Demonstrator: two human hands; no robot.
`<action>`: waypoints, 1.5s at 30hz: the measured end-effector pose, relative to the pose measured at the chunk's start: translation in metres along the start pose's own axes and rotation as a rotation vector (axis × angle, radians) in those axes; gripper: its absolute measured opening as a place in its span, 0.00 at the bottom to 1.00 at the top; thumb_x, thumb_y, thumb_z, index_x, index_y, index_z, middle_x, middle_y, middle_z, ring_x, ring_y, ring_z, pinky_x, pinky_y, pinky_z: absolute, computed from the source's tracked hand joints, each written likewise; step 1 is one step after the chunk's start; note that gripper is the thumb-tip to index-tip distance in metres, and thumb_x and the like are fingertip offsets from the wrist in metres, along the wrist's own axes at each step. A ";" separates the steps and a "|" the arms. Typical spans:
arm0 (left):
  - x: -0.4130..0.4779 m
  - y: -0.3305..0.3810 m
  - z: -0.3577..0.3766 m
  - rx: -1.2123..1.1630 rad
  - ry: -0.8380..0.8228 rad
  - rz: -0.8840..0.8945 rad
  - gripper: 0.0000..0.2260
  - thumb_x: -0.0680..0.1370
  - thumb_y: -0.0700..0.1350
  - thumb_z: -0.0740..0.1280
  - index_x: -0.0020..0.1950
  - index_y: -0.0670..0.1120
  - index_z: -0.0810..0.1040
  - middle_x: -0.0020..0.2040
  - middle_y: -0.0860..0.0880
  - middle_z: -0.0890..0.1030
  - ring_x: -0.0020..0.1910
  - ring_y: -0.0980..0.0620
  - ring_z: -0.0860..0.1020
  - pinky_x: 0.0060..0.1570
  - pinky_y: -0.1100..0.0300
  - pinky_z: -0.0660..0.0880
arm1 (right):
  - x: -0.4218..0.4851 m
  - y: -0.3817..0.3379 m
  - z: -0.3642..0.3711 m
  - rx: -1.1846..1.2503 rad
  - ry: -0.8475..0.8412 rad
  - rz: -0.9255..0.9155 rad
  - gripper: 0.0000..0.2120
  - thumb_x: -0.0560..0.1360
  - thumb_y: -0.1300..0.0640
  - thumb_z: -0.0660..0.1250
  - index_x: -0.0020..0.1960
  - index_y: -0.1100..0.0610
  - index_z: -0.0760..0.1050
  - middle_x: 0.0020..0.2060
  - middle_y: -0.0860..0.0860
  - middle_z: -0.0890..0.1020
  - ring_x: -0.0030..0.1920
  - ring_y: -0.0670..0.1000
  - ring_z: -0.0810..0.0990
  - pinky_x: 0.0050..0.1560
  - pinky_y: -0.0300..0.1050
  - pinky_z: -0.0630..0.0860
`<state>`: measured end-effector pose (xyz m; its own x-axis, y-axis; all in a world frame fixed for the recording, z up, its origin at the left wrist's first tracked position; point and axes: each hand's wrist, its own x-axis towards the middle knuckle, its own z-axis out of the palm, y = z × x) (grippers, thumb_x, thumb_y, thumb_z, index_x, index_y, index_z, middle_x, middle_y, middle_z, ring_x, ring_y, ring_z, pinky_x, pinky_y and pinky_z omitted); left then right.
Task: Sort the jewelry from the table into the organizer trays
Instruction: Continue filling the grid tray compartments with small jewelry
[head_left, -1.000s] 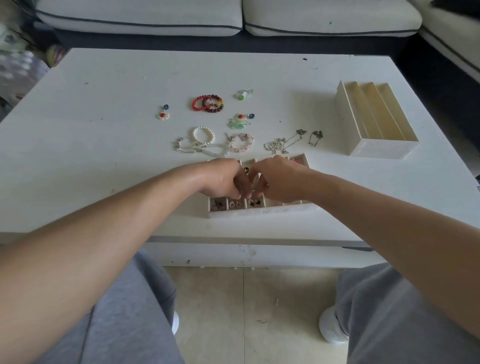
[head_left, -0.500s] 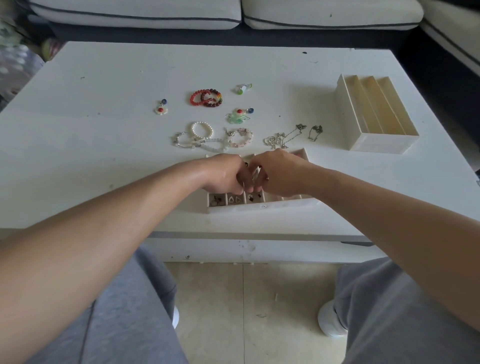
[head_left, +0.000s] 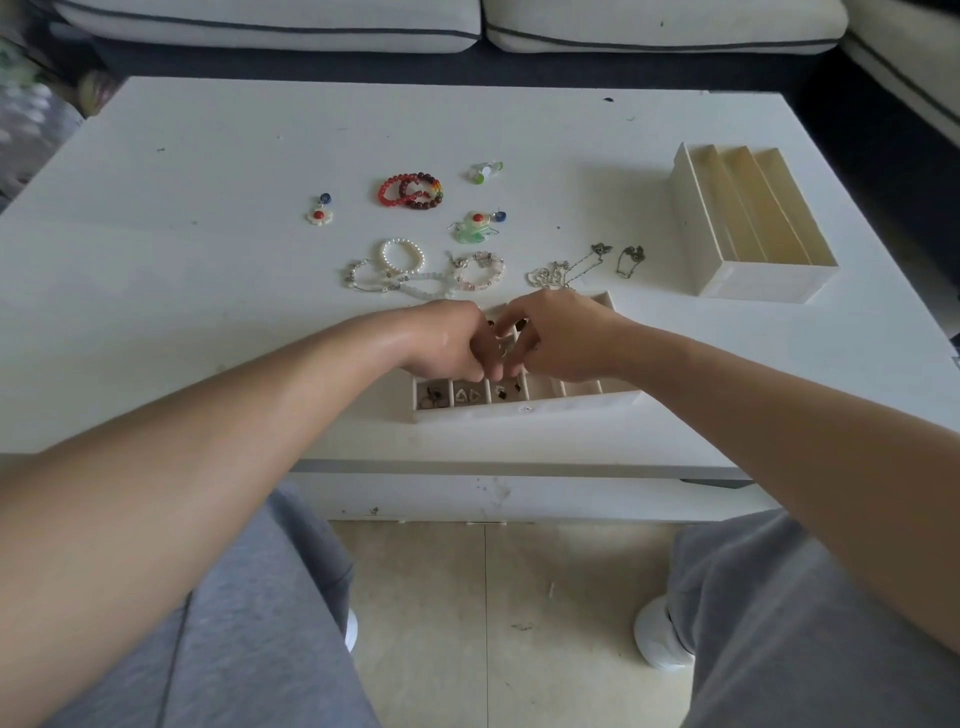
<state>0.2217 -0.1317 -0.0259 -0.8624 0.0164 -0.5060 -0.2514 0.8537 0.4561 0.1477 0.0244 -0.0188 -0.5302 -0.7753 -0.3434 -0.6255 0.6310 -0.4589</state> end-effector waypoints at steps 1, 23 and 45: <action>0.000 0.001 0.001 0.010 -0.004 0.002 0.11 0.77 0.40 0.69 0.52 0.53 0.87 0.50 0.54 0.85 0.53 0.50 0.81 0.56 0.54 0.78 | 0.000 -0.002 0.001 -0.062 0.006 -0.014 0.19 0.74 0.64 0.61 0.62 0.50 0.77 0.43 0.43 0.86 0.51 0.42 0.82 0.54 0.45 0.79; -0.004 0.006 -0.005 0.030 0.026 0.005 0.10 0.78 0.43 0.70 0.55 0.54 0.87 0.53 0.53 0.84 0.53 0.48 0.80 0.52 0.56 0.75 | -0.001 -0.007 0.009 -0.152 -0.012 -0.045 0.13 0.75 0.63 0.62 0.54 0.48 0.76 0.46 0.46 0.84 0.50 0.50 0.82 0.46 0.45 0.80; -0.001 0.000 -0.006 -0.006 0.024 -0.006 0.11 0.77 0.40 0.69 0.48 0.55 0.87 0.46 0.54 0.84 0.49 0.50 0.80 0.46 0.56 0.75 | -0.004 -0.006 0.002 -0.012 0.036 0.031 0.19 0.74 0.61 0.64 0.62 0.48 0.79 0.40 0.42 0.86 0.54 0.44 0.81 0.47 0.38 0.74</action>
<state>0.2205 -0.1345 -0.0209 -0.8709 -0.0015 -0.4914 -0.2596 0.8504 0.4576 0.1541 0.0236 -0.0163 -0.5697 -0.7539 -0.3273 -0.6150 0.6552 -0.4387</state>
